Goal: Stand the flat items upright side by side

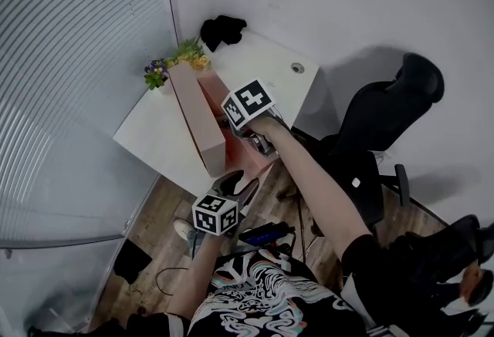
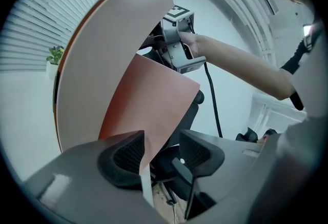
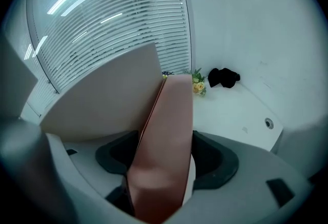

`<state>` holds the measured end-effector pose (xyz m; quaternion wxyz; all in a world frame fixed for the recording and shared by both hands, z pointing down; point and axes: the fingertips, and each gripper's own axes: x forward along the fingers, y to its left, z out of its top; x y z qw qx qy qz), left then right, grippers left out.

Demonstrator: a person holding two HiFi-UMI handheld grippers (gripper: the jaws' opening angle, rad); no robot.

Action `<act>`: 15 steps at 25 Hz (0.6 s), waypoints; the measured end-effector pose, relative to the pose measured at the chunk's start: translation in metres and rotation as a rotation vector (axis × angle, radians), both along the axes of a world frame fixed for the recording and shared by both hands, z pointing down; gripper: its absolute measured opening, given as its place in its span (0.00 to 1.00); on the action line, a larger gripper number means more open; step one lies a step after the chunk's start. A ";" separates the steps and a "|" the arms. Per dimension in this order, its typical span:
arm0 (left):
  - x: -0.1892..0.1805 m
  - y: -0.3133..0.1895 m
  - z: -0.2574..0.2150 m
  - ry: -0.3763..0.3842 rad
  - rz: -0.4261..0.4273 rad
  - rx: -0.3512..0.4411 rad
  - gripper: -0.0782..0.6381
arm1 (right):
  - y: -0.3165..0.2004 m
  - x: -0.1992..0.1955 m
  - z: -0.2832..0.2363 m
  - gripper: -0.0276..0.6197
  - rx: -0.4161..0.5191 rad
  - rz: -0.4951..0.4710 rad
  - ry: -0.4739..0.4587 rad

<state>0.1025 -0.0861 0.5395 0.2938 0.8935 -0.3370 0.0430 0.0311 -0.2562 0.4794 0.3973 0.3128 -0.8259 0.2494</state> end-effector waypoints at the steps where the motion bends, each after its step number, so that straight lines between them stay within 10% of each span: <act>1: 0.000 0.001 0.000 0.001 0.001 -0.002 0.39 | -0.001 0.001 0.000 0.55 -0.001 0.011 -0.005; 15: -0.010 0.006 0.000 -0.001 -0.022 -0.005 0.38 | 0.005 0.020 -0.023 0.52 0.166 0.150 -0.100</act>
